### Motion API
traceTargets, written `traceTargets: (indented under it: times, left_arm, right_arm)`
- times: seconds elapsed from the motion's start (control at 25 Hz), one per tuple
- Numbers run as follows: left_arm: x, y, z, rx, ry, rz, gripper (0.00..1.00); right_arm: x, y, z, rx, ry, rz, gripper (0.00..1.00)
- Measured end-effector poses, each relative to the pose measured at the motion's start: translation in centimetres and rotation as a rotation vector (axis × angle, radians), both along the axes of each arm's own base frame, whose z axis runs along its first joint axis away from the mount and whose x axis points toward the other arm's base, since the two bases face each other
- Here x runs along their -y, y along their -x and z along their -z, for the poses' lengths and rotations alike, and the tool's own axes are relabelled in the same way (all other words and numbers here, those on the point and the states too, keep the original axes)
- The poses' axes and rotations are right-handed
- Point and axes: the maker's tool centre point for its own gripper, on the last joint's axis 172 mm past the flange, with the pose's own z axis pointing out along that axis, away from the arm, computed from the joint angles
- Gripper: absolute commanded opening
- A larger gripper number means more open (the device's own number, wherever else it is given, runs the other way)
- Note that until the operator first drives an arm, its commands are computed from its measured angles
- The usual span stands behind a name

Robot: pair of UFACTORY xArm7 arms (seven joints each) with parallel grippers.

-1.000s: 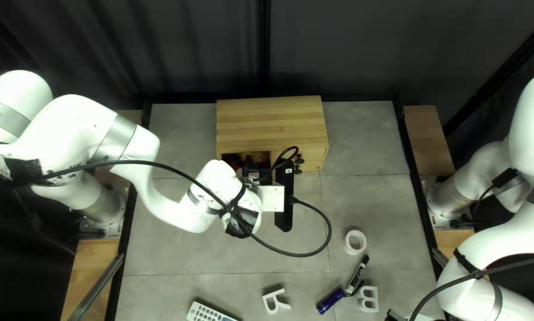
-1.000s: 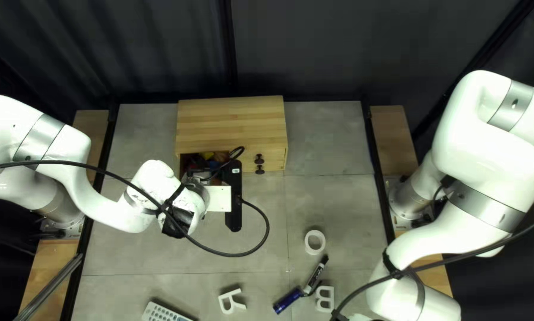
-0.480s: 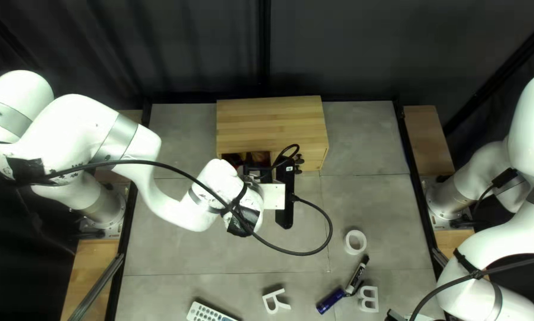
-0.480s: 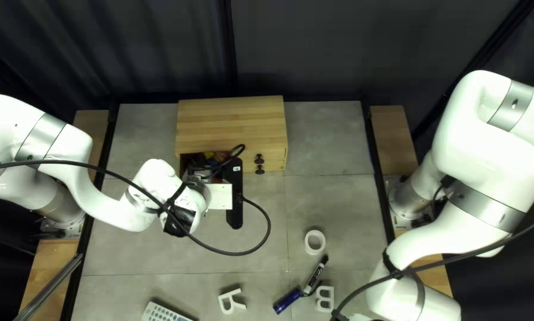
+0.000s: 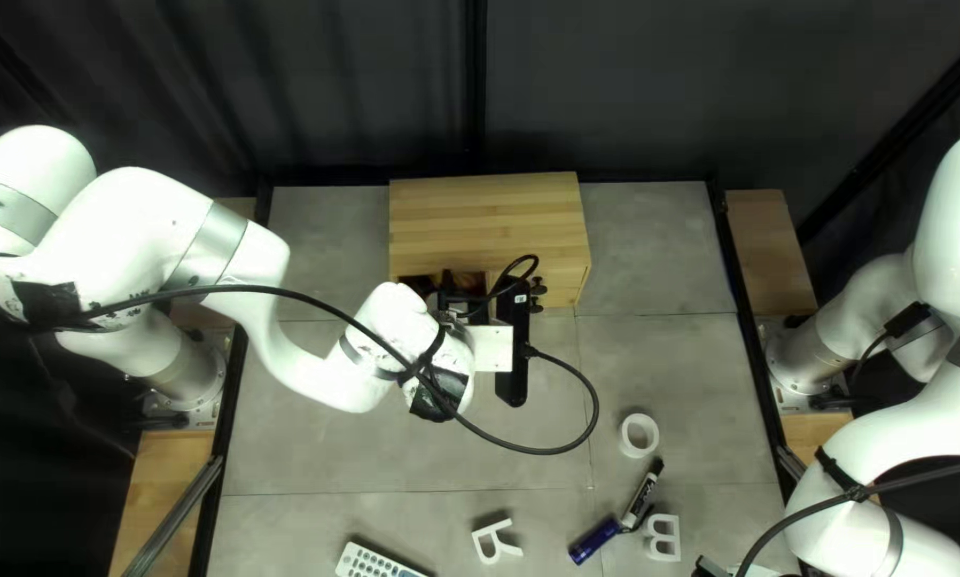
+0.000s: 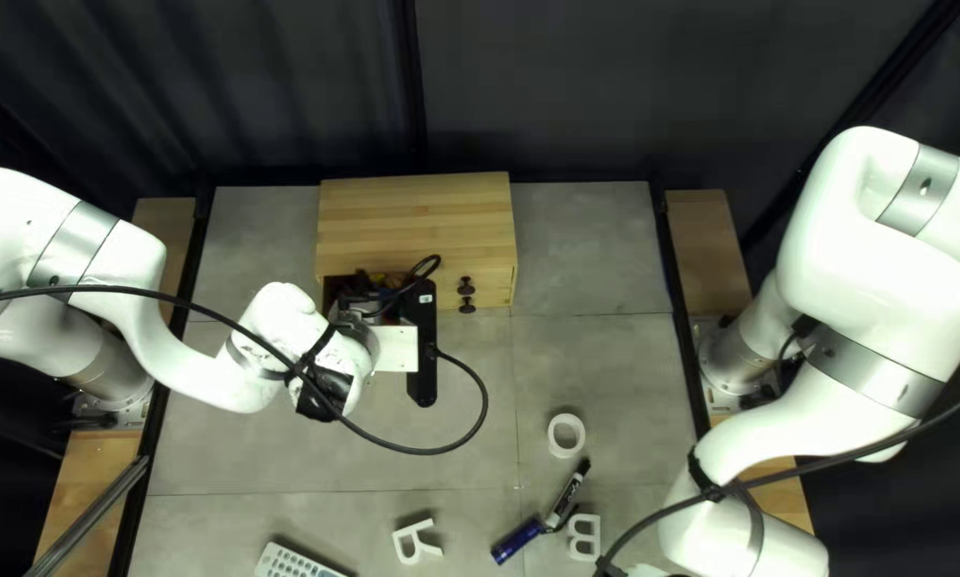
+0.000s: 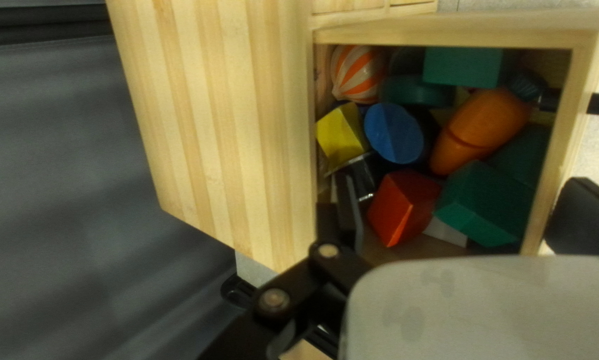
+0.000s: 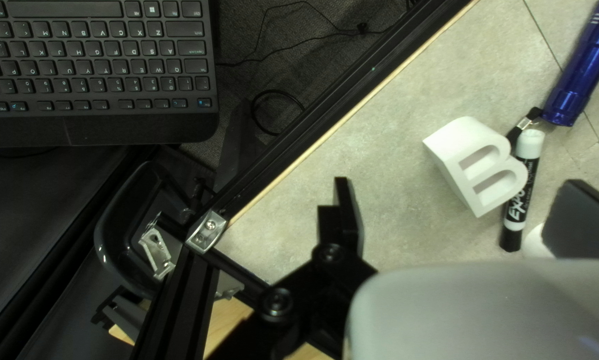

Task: Open drawers and place objects into drawer and close

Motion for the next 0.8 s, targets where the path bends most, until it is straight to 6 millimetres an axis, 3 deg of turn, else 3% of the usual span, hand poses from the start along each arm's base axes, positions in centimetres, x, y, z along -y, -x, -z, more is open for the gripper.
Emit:
traceTargets:
  times: [0.8]
  left_arm:
    - [-0.86,0.13,-0.21,-0.004,-0.002,-0.008,1.00]
  right_arm:
    - [0.00,0.00,0.00,0.000,0.000,0.000,1.00]
